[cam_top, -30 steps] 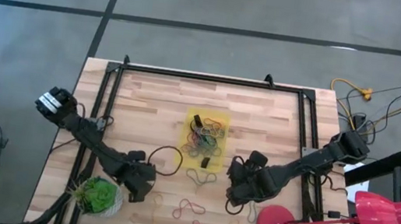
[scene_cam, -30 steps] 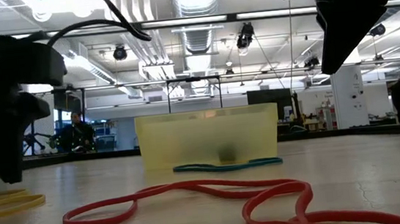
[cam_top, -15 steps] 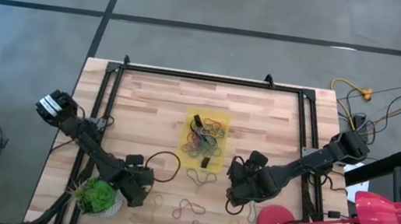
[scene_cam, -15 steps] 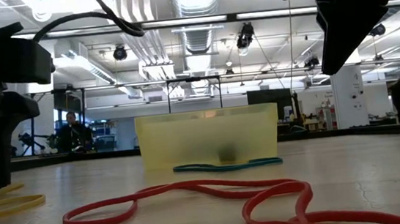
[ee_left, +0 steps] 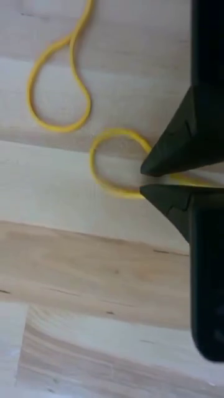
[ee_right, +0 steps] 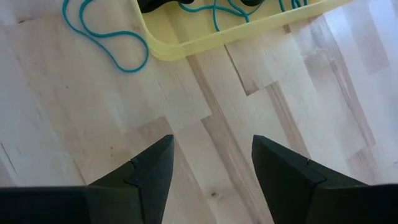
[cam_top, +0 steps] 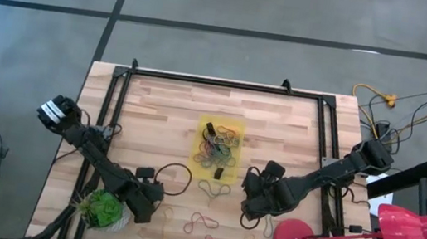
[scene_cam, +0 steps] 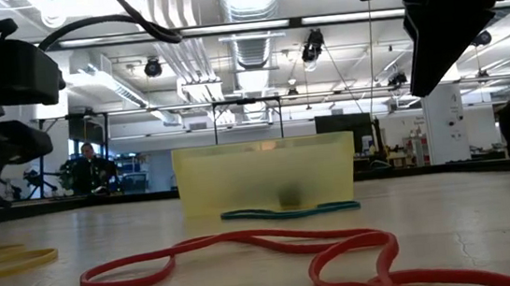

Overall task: Pick and place rubber bands into bin
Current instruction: Put the yellow rubber band into the yellow bin

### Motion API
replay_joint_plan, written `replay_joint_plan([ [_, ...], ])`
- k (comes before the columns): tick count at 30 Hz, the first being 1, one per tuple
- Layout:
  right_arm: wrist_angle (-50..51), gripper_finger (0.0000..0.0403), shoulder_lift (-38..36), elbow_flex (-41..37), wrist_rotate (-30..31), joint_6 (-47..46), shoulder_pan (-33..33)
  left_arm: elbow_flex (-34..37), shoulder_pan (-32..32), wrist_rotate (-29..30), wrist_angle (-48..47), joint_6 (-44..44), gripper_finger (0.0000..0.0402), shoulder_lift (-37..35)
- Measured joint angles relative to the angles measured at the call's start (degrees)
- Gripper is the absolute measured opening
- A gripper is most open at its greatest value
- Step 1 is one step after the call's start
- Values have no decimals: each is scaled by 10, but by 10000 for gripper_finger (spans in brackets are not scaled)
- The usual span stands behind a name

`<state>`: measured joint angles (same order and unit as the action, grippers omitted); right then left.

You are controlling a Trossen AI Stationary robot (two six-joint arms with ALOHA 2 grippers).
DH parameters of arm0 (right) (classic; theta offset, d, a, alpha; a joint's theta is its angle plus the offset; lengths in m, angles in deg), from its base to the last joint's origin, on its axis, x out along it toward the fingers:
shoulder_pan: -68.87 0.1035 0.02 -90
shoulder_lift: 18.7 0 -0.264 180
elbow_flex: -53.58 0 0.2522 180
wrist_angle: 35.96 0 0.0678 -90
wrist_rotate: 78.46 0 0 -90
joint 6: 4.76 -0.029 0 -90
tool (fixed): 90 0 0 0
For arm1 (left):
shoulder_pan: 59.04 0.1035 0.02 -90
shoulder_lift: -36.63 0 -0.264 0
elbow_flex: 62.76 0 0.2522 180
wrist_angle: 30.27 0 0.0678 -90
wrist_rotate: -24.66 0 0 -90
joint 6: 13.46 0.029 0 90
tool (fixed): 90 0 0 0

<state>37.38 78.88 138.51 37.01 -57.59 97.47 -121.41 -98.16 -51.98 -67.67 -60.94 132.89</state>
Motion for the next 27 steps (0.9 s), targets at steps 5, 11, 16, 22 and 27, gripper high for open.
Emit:
replay_joint_plan([
  [5,0,203,0,-2,0,1,0,2,4,-7,5,3,3,0],
  [11,-1,203,0,-8,0,0,0,-10,17,-22,2,24,0,-7],
  [16,-1,203,0,-11,0,0,0,-20,27,-27,0,55,0,-29],
  [22,-1,203,0,-11,0,-1,0,-16,27,-55,1,66,0,-47],
  [27,0,203,0,-12,0,4,0,-22,5,-107,8,105,1,-60],
])
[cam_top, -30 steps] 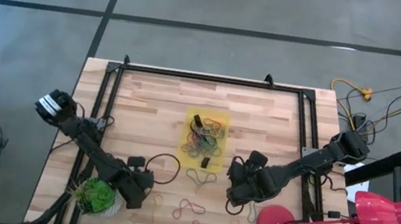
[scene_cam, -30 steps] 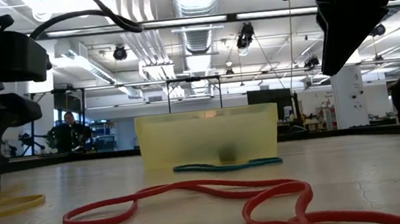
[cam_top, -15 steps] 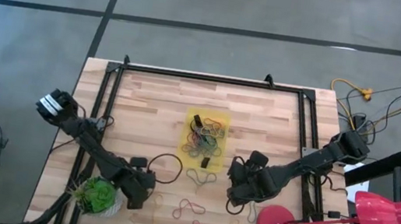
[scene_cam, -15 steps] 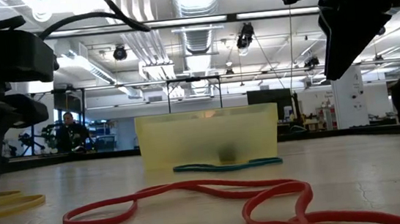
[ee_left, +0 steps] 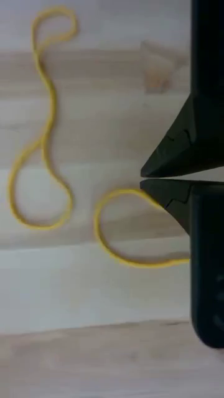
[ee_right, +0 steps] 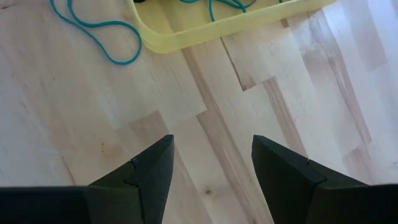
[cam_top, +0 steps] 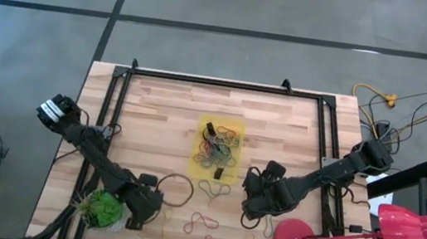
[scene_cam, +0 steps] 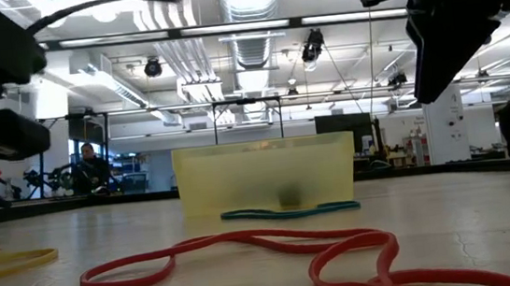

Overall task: Pick and place rubber bands into bin
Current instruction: Put the yellow rubber band into the yellow bin

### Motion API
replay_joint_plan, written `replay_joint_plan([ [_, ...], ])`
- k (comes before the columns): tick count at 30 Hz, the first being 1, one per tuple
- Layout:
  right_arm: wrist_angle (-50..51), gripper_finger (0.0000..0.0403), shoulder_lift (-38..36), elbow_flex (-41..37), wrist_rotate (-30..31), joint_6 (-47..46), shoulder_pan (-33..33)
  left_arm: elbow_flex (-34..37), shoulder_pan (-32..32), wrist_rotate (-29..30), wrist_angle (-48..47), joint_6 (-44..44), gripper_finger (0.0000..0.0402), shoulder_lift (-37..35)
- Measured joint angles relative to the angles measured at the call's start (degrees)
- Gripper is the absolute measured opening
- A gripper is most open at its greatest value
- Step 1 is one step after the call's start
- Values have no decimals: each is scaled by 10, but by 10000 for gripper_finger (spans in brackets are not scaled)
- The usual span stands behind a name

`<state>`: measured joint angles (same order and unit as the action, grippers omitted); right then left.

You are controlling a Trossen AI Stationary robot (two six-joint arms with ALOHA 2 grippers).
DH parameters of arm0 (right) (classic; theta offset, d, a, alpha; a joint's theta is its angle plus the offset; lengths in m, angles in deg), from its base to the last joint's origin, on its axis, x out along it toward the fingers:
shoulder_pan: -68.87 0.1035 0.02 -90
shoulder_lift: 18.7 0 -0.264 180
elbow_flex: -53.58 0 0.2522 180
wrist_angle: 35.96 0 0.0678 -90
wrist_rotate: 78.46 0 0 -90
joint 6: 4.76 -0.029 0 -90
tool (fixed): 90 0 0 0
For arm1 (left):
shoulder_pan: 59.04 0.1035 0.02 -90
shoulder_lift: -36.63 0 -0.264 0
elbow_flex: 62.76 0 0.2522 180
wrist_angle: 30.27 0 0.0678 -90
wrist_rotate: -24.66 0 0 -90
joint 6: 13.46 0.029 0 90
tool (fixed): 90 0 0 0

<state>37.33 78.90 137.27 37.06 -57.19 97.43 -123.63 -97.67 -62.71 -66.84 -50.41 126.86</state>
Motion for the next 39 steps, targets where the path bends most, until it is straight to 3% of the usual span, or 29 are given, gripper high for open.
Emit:
replay_joint_plan([
  [14,-4,203,0,-36,0,-1,-1,3,-1,11,1,15,109,7],
  [20,-15,203,0,-50,0,-1,-1,23,-1,23,6,19,125,5],
  [29,-23,203,0,-65,-1,-1,-1,26,-2,22,7,49,111,24],
  [39,-25,203,0,-60,-5,1,-1,29,0,-16,89,88,7,93],
])
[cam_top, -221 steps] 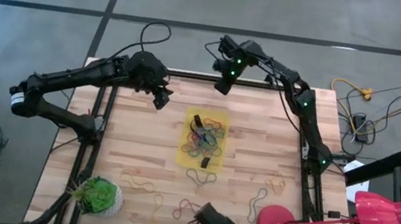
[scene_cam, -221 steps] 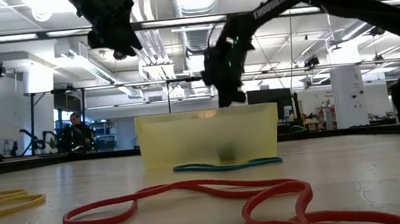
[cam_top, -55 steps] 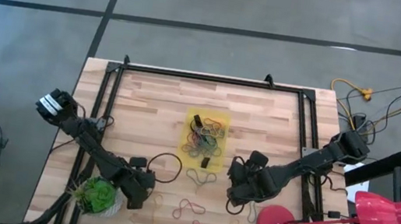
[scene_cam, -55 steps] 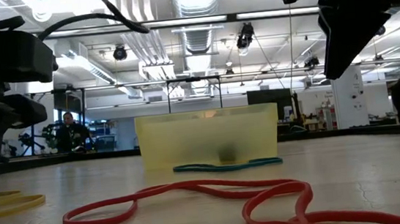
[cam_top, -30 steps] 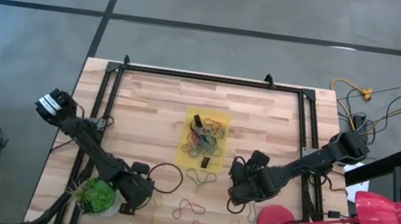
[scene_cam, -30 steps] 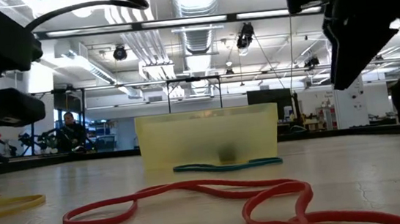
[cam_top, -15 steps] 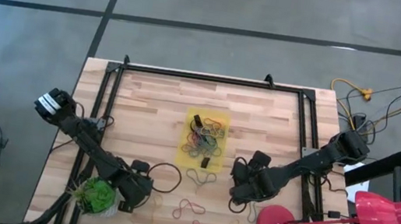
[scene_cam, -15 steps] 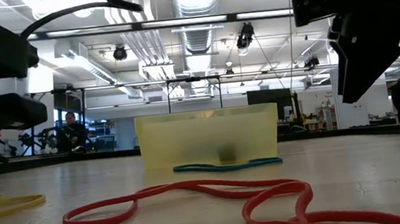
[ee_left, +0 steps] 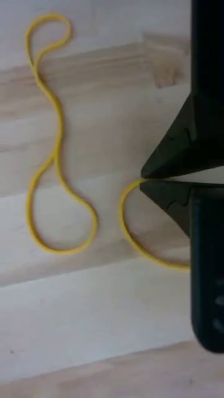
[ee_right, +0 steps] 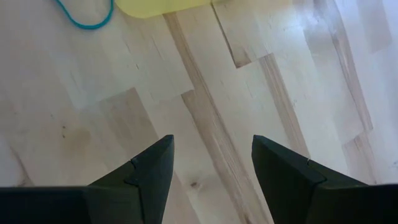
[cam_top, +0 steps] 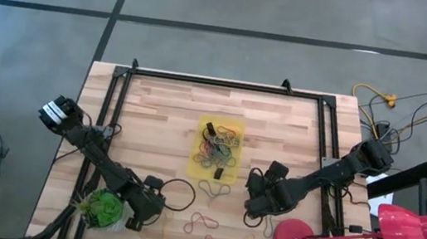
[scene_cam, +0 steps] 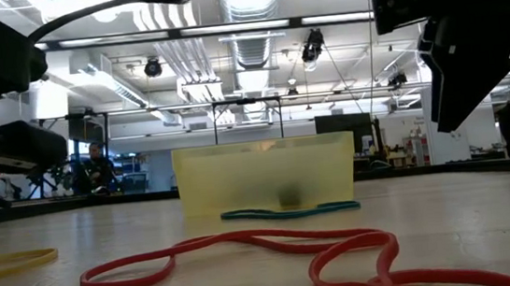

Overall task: Pick and place rubber bands into bin
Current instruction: Put the yellow rubber band into the yellow bin

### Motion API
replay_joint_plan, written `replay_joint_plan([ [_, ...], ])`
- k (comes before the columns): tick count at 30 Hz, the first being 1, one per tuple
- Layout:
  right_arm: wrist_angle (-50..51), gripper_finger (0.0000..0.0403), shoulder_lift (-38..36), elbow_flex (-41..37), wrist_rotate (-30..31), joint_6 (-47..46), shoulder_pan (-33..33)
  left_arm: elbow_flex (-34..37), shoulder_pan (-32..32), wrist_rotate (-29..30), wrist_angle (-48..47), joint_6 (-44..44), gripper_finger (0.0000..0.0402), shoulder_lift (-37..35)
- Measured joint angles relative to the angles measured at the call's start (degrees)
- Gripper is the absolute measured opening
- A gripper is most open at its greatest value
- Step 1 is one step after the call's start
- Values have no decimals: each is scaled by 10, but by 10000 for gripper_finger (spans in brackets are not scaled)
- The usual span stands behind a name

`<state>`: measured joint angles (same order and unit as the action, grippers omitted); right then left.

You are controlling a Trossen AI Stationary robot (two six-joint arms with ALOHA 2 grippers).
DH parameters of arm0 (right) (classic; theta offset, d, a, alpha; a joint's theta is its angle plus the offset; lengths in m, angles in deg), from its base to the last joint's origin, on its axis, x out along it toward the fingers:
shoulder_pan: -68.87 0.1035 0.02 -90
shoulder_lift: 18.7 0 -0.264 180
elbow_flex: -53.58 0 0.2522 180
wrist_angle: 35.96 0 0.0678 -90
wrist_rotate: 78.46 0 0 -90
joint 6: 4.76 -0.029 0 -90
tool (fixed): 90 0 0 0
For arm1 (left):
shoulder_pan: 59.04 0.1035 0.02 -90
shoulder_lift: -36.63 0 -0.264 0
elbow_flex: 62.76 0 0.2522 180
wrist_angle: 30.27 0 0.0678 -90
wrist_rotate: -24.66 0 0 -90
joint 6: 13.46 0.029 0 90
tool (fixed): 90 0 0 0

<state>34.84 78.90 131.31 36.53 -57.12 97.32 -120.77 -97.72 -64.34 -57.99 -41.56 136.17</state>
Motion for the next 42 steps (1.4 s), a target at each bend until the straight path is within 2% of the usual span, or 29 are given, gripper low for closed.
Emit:
replay_joint_plan([
  [5,0,203,0,4,-6,1,0,0,6,-8,6,0,1,1],
  [11,0,203,0,4,-24,2,0,-8,43,-21,6,16,0,-57],
  [15,-1,203,0,4,-24,2,0,-23,81,70,-8,64,0,-94],
  [17,-1,203,0,4,-24,3,0,-39,101,76,-10,78,0,-113],
  [23,-2,203,0,3,-26,0,0,-97,155,104,-67,157,0,-155],
  [29,-2,203,0,1,-25,-18,0,-147,190,80,-159,200,0,-155],
  [31,-3,203,0,-1,-25,-26,0,-140,194,33,-183,185,0,-150],
  [33,-4,203,0,-3,-25,-33,0,-128,192,-1,-221,121,3,-138],
  [36,-4,203,0,-7,-25,-36,0,-108,184,-4,-269,5,16,-123],
  [42,-5,203,0,-14,-24,-36,0,-70,163,-3,-243,-79,56,-121],
])
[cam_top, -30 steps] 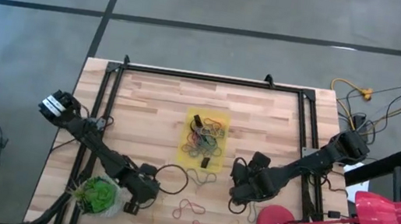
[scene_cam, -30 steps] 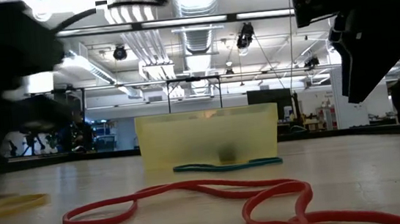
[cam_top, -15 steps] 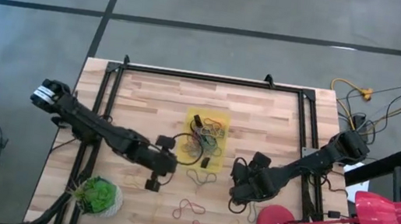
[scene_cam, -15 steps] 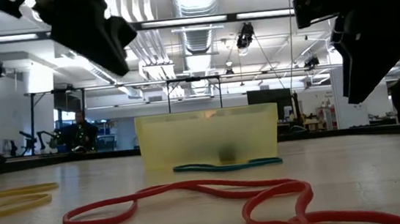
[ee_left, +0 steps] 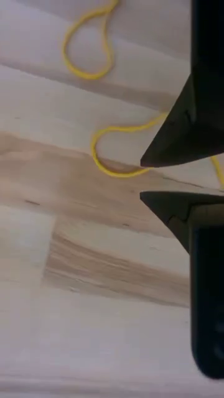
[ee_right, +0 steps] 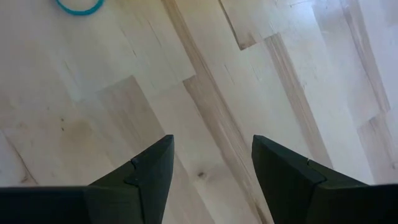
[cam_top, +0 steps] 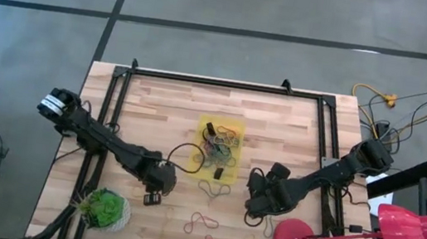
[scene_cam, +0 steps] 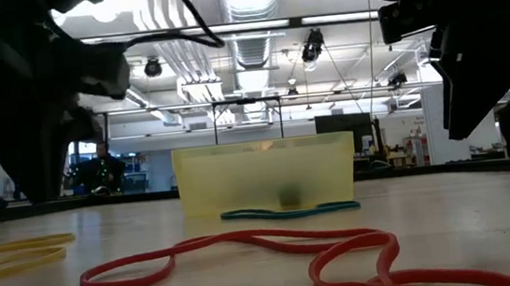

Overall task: Pick and place rubber bands into bin
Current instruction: Put the yellow rubber band into the yellow bin

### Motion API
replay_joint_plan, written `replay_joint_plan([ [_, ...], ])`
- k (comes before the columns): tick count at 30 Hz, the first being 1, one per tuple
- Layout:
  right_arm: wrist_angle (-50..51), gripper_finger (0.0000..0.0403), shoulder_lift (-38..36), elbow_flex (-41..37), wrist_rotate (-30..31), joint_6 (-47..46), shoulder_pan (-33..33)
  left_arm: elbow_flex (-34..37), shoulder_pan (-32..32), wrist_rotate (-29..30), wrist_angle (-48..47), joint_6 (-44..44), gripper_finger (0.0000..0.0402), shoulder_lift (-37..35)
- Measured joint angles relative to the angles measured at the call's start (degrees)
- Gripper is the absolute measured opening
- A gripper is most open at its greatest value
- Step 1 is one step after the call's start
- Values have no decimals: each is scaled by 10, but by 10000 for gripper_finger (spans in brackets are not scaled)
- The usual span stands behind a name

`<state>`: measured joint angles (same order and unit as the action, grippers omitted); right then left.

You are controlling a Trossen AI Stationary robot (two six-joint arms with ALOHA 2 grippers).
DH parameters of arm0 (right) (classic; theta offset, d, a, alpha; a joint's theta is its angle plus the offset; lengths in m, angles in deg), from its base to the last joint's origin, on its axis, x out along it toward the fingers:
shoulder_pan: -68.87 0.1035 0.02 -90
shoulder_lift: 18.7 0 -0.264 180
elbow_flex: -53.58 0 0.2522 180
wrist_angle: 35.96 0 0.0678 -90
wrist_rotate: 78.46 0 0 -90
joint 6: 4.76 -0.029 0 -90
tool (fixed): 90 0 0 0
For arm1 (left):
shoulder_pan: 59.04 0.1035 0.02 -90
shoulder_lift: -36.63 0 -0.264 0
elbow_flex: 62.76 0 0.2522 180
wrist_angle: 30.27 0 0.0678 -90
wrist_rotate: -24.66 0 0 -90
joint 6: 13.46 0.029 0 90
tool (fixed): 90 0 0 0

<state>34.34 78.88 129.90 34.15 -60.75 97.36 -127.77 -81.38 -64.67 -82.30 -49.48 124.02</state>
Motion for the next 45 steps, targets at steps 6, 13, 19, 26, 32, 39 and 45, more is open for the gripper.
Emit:
replay_joint_plan([
  [6,0,203,0,0,0,5,0,23,-8,-10,20,-52,90,3],
  [13,0,203,0,-1,0,9,0,27,-18,-20,43,-73,96,23],
  [19,0,203,0,-1,0,5,0,26,-25,-23,67,-102,96,60],
  [26,0,203,0,-1,-2,5,0,25,-25,-27,66,-112,89,98],
  [32,-1,203,0,-1,-2,13,0,27,-22,-11,70,-78,25,103],
  [39,-1,203,0,-1,-1,20,0,27,-2,-3,91,-36,1,118],
  [45,-1,203,0,-1,-1,20,0,0,18,36,89,-11,0,79],
])
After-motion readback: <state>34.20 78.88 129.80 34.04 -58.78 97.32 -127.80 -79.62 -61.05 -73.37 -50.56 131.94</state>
